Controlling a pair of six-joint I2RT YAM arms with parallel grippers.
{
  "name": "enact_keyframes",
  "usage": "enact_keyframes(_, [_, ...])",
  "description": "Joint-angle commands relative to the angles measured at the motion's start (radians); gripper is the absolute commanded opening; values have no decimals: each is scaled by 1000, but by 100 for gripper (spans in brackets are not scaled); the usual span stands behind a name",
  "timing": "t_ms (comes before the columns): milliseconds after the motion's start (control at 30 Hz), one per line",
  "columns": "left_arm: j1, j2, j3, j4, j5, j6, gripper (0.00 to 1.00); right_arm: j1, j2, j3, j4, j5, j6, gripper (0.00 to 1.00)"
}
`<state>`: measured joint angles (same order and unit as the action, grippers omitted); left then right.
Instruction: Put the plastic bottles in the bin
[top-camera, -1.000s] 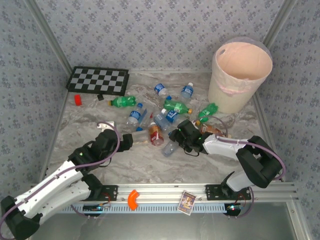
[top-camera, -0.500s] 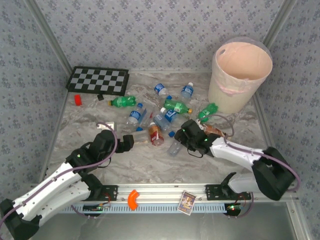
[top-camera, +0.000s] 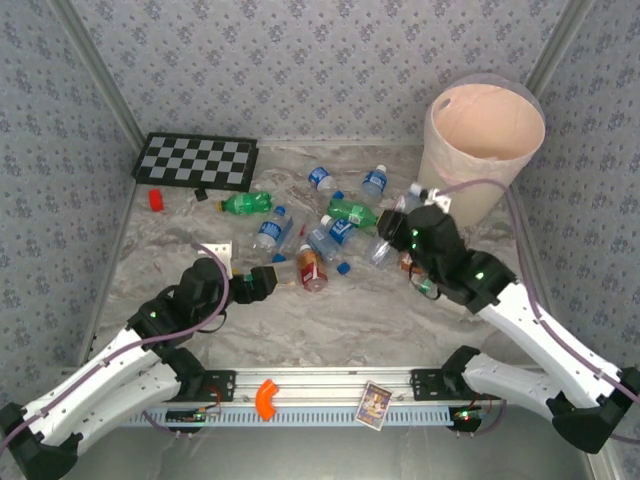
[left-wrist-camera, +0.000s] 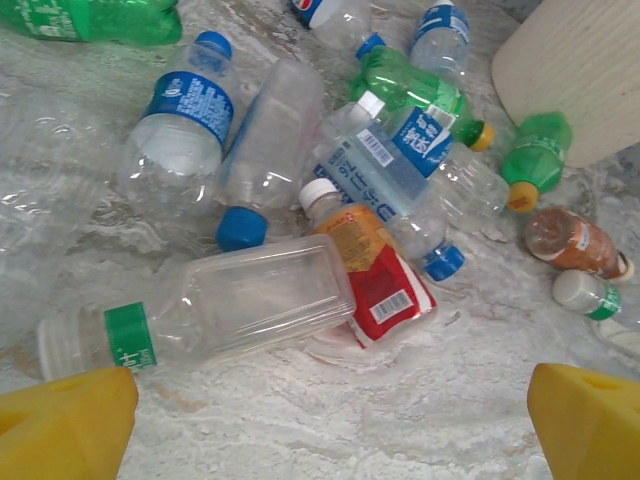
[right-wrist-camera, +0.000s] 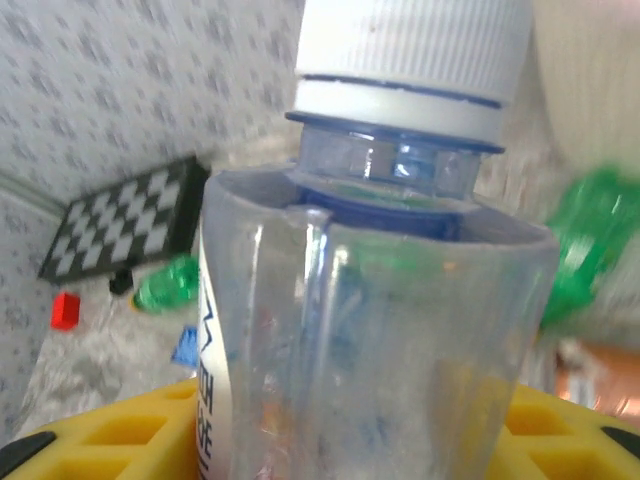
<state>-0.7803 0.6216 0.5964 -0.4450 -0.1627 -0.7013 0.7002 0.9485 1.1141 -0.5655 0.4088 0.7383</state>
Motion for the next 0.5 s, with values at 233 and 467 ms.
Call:
enact_keyframes(233, [-5, -33, 60, 12, 57, -10, 100, -292, 199, 484, -47, 61, -407, 55])
enact_keyframes(467, [-5, -81, 58, 2, 98, -28, 100, -454, 381, 681, 33, 97, -501, 56])
